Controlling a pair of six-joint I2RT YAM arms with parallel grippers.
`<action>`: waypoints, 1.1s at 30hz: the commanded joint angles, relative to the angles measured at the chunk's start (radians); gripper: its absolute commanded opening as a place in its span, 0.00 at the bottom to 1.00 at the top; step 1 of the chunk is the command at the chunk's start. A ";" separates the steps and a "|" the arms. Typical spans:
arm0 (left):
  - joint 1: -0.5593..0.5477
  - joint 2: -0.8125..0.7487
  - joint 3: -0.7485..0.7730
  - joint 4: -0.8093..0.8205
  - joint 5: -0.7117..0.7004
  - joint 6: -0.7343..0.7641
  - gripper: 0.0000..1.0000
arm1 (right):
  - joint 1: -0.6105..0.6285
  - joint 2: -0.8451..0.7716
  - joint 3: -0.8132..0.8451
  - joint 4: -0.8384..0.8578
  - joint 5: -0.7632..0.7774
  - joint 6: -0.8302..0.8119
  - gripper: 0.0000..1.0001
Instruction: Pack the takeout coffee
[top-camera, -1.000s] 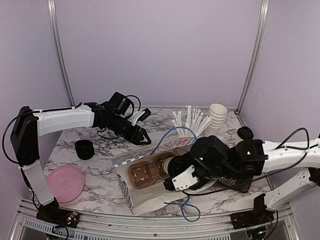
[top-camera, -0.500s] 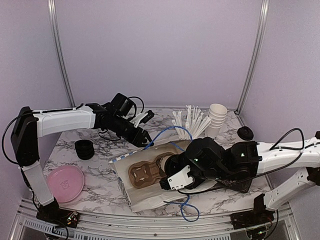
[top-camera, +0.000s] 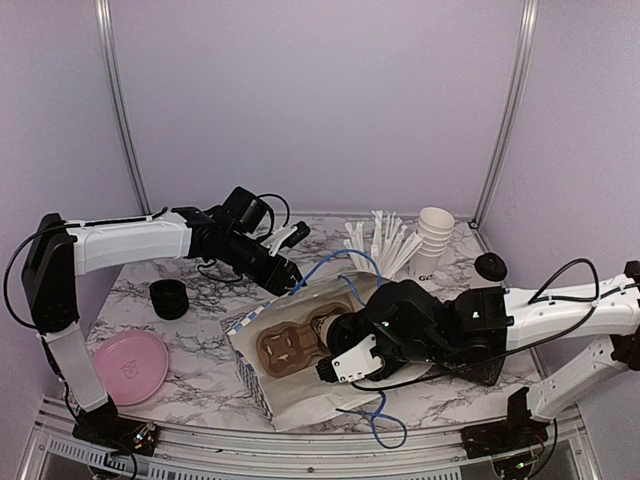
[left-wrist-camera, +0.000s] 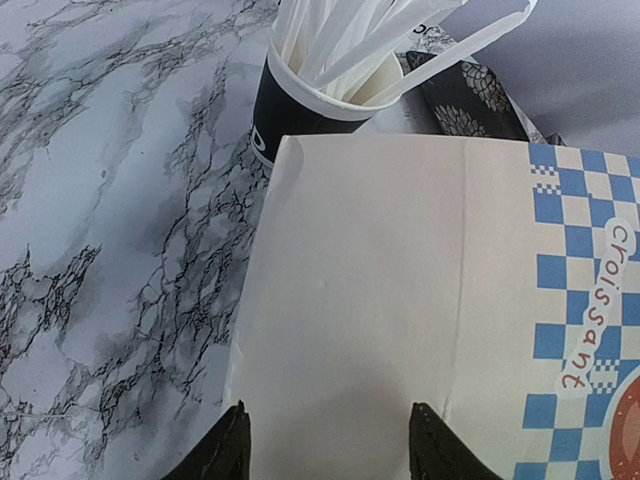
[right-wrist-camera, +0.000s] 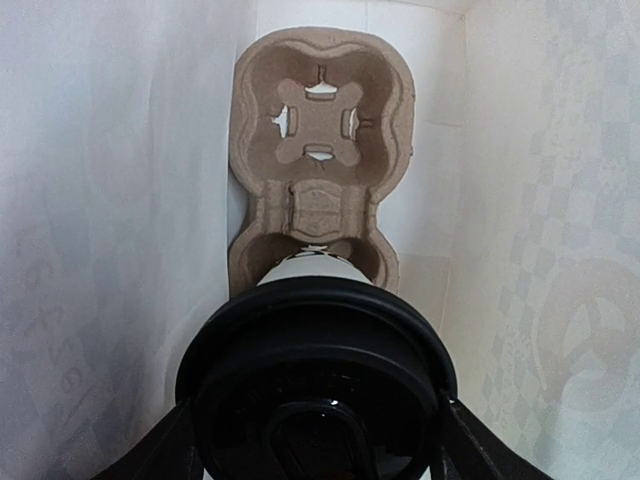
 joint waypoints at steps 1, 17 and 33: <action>-0.006 -0.031 -0.014 -0.006 0.021 0.017 0.55 | -0.018 0.018 -0.005 0.051 0.021 -0.008 0.48; -0.007 0.001 -0.003 -0.033 0.013 0.023 0.55 | -0.022 0.045 -0.020 0.122 0.015 -0.066 0.48; -0.006 0.012 0.002 -0.046 0.018 0.028 0.55 | -0.040 0.067 -0.015 0.106 0.024 -0.059 0.48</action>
